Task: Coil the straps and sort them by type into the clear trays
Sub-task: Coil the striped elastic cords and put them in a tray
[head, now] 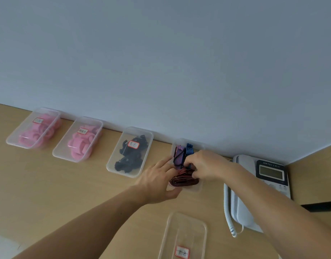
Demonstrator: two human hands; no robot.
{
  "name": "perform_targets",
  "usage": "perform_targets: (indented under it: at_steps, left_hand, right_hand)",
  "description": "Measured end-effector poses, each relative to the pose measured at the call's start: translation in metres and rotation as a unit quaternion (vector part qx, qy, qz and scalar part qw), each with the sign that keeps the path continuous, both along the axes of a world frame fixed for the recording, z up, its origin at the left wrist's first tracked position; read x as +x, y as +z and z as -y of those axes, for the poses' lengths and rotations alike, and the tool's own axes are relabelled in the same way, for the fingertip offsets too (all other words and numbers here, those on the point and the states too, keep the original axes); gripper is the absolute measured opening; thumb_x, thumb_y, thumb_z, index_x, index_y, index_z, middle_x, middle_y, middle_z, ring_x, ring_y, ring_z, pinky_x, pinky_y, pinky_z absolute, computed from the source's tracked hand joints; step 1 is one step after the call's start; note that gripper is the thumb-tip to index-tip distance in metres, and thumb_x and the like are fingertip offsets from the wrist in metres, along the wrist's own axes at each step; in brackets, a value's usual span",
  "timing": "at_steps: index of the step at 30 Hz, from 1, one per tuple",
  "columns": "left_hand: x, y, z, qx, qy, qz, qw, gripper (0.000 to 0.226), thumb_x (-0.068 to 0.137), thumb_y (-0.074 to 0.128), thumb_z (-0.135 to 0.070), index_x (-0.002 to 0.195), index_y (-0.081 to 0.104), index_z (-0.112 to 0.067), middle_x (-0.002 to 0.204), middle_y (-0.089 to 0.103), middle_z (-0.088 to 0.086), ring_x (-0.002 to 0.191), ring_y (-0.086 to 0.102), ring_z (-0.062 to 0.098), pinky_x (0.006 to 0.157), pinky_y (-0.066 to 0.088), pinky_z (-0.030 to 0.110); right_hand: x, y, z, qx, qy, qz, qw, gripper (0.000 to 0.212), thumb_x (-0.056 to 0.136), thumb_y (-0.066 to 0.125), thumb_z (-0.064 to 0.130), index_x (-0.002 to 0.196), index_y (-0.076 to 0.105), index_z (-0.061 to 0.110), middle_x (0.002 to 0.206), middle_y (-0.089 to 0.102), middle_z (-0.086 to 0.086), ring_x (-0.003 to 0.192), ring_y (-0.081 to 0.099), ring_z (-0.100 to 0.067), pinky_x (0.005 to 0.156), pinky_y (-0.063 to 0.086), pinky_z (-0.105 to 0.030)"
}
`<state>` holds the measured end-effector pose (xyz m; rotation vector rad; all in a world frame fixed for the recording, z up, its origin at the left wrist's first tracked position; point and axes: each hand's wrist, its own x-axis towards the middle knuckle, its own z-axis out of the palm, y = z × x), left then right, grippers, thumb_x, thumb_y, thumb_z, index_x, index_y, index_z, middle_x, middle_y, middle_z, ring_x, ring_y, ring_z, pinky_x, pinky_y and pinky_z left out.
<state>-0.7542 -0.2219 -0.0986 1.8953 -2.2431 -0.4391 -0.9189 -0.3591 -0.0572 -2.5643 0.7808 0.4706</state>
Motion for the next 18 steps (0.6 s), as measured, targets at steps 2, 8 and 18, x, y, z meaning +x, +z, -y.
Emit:
perform_targets:
  at_steps: [2,8,18]
  left_hand:
    - [-0.002,0.002,0.001,0.001,0.017,-0.010,1.000,0.041,0.092,0.047,-0.051,0.111,0.064,-0.019,0.129,0.060,-0.007,0.150,0.021,0.015,0.110,0.038,0.037]
    - [-0.012,0.006,0.016,0.026,0.046,0.060,0.997,0.034,0.097,0.046,-0.037,0.112,0.064,-0.013,0.123,0.062,0.002,0.144,0.030,0.019,0.103,0.039,0.037]
    - [-0.014,0.006,0.020,0.035,0.040,0.060,0.997,0.041,0.096,0.046,-0.038,0.136,0.055,-0.032,0.123,0.059,-0.003,0.137,0.033,0.021,0.102,0.040,0.037]
  right_hand:
    - [0.000,-0.004,-0.001,-0.019,0.003,0.012,1.000,0.034,0.079,0.060,0.016,0.109,0.064,0.031,0.099,0.067,0.005,0.091,0.061,-0.019,0.065,0.037,-0.028]
    - [0.000,-0.018,-0.001,-0.051,-0.031,0.082,0.995,0.027,0.083,0.053,0.010,0.099,0.067,0.026,0.107,0.060,0.004,0.097,0.060,-0.022,0.073,0.046,-0.035]
    - [-0.019,-0.014,-0.012,-0.055,-0.067,0.026,0.996,0.029,0.077,0.068,0.044,0.103,0.067,0.031,0.095,0.063,0.008,0.091,0.061,-0.017,0.070,0.044,-0.030]
